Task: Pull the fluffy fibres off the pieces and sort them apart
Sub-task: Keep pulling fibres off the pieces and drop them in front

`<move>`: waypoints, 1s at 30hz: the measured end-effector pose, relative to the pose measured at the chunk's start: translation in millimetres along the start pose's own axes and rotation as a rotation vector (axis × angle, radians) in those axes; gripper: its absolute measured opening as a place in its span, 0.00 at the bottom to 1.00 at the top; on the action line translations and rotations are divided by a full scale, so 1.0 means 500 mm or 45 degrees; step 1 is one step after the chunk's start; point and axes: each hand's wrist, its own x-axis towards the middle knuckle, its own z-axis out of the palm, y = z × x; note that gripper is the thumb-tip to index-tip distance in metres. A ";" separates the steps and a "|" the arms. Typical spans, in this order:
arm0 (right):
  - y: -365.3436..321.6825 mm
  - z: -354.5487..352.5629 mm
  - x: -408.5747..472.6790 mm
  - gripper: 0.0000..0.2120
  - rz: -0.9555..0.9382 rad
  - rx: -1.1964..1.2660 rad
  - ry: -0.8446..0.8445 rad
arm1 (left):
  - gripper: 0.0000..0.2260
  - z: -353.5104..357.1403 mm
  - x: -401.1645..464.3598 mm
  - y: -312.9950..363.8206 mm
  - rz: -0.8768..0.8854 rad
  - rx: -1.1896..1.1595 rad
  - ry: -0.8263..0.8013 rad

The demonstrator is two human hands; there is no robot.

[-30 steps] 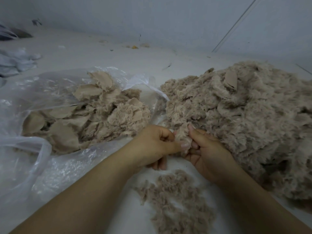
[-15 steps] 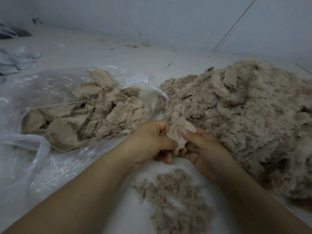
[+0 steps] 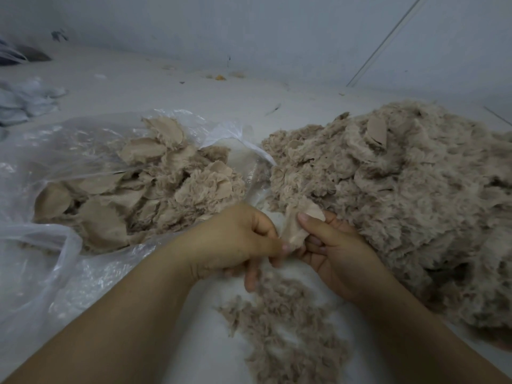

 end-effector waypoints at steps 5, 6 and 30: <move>-0.005 0.008 -0.006 0.21 0.006 -0.081 0.035 | 0.20 0.013 0.018 -0.002 0.174 -0.192 0.420; -0.005 0.007 -0.007 0.22 0.007 -0.087 0.045 | 0.17 0.019 0.019 -0.003 0.218 -0.222 0.426; -0.003 0.007 0.002 0.08 0.015 -0.174 0.071 | 0.05 -0.058 0.011 -0.028 -0.132 1.207 1.361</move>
